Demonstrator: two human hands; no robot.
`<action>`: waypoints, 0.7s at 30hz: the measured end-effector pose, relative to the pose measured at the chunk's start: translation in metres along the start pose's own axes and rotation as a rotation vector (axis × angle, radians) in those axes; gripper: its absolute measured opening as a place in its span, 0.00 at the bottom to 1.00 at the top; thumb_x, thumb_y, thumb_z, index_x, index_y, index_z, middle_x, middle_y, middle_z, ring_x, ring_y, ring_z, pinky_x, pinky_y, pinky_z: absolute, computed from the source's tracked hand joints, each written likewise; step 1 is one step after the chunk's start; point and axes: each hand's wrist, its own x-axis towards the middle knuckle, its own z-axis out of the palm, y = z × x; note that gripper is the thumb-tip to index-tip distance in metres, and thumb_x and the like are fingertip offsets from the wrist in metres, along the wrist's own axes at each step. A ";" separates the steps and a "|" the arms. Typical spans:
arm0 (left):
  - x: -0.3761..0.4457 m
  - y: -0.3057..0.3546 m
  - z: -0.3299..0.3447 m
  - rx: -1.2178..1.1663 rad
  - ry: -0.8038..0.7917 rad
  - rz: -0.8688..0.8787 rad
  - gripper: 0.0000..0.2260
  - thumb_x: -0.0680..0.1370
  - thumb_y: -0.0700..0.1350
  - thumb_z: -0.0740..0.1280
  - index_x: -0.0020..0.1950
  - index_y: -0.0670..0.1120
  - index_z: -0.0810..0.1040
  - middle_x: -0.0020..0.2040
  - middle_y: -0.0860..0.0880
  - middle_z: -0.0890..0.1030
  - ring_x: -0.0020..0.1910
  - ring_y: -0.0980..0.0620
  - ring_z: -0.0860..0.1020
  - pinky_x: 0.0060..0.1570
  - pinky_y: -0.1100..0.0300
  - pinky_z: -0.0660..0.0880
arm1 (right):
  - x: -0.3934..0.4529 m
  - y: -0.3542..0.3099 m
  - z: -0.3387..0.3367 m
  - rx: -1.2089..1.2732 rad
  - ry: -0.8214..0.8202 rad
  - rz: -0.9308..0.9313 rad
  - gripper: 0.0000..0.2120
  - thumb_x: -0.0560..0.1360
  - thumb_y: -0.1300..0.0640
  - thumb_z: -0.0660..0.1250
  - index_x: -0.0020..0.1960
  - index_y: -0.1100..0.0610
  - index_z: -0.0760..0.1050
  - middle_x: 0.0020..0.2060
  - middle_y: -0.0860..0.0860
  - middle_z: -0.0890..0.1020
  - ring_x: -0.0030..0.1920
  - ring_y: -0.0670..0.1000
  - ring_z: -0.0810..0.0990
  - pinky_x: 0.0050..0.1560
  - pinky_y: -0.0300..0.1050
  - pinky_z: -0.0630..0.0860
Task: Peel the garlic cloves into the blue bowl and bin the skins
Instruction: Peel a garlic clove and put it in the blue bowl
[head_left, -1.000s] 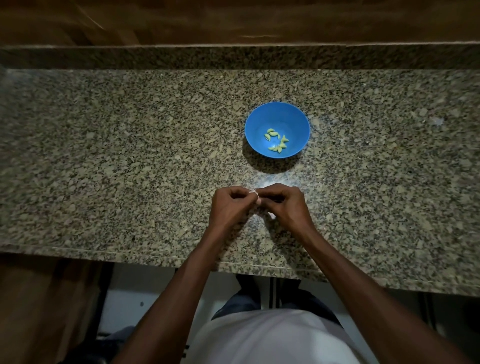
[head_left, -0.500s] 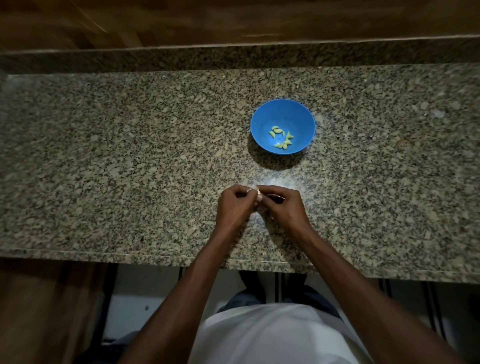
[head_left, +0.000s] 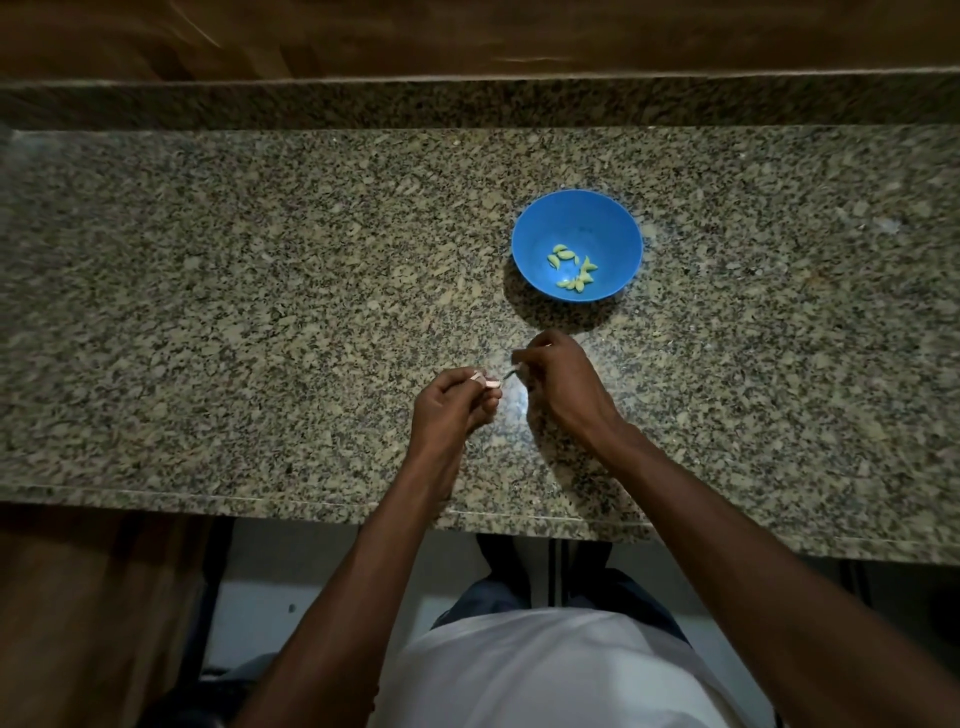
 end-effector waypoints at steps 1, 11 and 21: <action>0.000 0.001 -0.001 0.006 -0.009 0.013 0.07 0.81 0.36 0.70 0.59 0.38 0.81 0.49 0.39 0.87 0.44 0.49 0.85 0.47 0.56 0.83 | -0.001 0.001 0.001 -0.041 0.004 -0.027 0.15 0.79 0.69 0.68 0.64 0.61 0.83 0.56 0.58 0.77 0.51 0.58 0.80 0.47 0.57 0.81; -0.008 -0.011 0.005 0.150 -0.073 0.157 0.08 0.78 0.40 0.75 0.56 0.40 0.85 0.50 0.42 0.88 0.52 0.46 0.87 0.50 0.57 0.83 | -0.047 -0.024 -0.003 1.012 -0.044 0.613 0.09 0.78 0.54 0.76 0.53 0.60 0.87 0.46 0.61 0.88 0.44 0.56 0.84 0.48 0.50 0.81; -0.013 -0.012 0.017 0.376 -0.002 0.294 0.03 0.76 0.45 0.78 0.48 0.47 0.88 0.42 0.52 0.88 0.44 0.56 0.87 0.43 0.64 0.81 | -0.043 -0.021 0.005 1.064 0.101 0.662 0.08 0.78 0.56 0.76 0.52 0.61 0.86 0.44 0.61 0.88 0.41 0.55 0.84 0.49 0.53 0.84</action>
